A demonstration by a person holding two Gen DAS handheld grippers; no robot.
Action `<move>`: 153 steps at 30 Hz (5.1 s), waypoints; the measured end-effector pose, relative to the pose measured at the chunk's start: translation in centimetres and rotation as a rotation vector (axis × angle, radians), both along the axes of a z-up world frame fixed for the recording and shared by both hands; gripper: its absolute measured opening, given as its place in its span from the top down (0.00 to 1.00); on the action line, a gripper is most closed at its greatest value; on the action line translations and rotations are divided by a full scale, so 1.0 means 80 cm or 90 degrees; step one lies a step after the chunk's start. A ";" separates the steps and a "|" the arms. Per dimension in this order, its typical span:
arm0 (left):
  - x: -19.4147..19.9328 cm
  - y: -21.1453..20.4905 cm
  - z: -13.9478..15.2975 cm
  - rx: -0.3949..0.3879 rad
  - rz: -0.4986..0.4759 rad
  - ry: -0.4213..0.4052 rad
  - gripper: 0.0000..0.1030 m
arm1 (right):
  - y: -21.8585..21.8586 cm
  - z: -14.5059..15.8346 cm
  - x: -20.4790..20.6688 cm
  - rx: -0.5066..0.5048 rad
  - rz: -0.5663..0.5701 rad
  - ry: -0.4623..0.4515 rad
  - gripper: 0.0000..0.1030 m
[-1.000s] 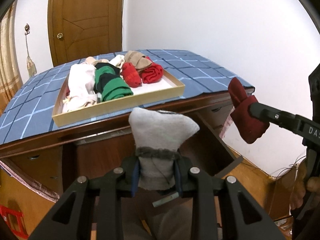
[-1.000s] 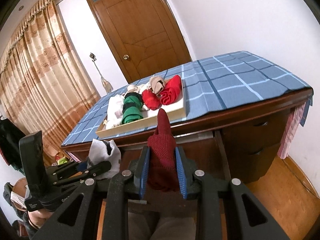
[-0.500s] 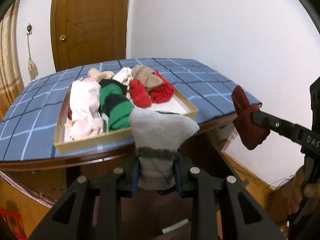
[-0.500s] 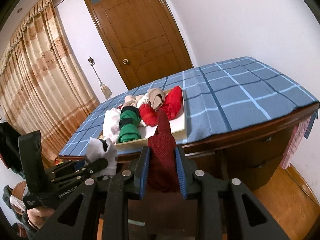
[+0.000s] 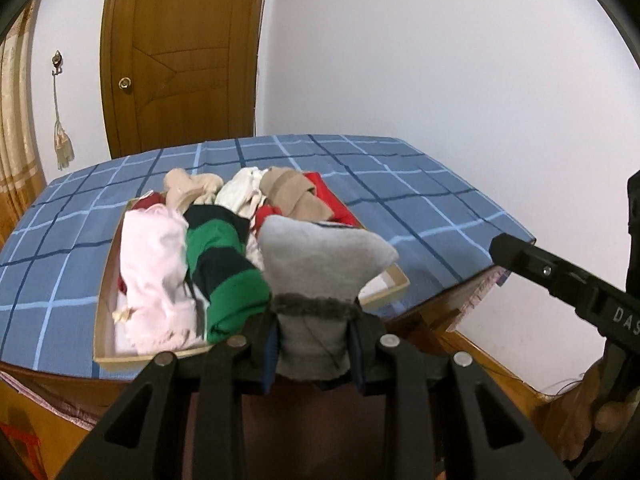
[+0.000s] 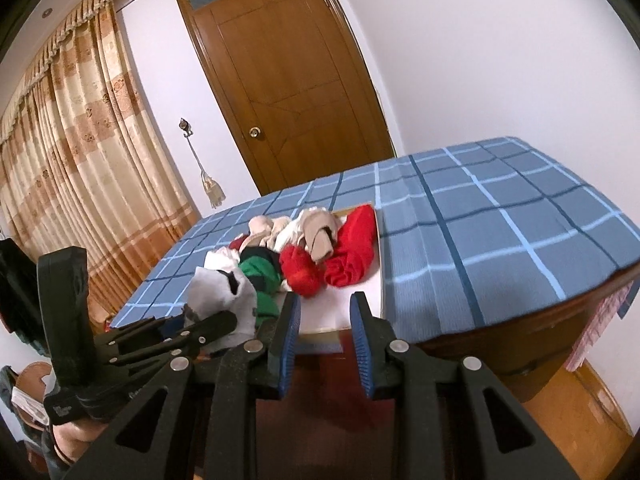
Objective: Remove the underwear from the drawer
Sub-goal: 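Raise the grey-white underwear in the left gripper up over the tray, then swing the right gripper with the dark red underwear up toward the tray, then lower grey item into tray with left gripper while right gripper lowers red item beside it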
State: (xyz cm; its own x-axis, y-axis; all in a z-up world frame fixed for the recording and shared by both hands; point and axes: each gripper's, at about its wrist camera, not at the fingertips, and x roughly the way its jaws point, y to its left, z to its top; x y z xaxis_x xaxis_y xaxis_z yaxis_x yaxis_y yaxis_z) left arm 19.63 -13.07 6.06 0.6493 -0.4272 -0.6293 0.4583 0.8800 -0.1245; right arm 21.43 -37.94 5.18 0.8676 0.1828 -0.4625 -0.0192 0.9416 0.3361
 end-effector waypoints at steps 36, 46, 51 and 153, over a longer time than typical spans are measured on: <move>-0.020 0.062 -0.045 -0.008 0.013 0.043 0.74 | 0.086 -0.305 0.094 0.023 0.107 0.556 0.37; -0.020 0.077 -0.050 -0.014 0.022 0.048 0.74 | 0.079 -0.313 0.088 0.064 0.111 0.544 0.67; -0.019 0.078 -0.053 -0.016 0.027 0.056 0.74 | 0.072 -0.278 0.066 0.061 0.110 0.448 0.78; 0.085 -0.036 -0.045 0.009 0.042 0.030 0.74 | 0.020 -0.068 0.143 -0.144 -0.012 0.138 0.66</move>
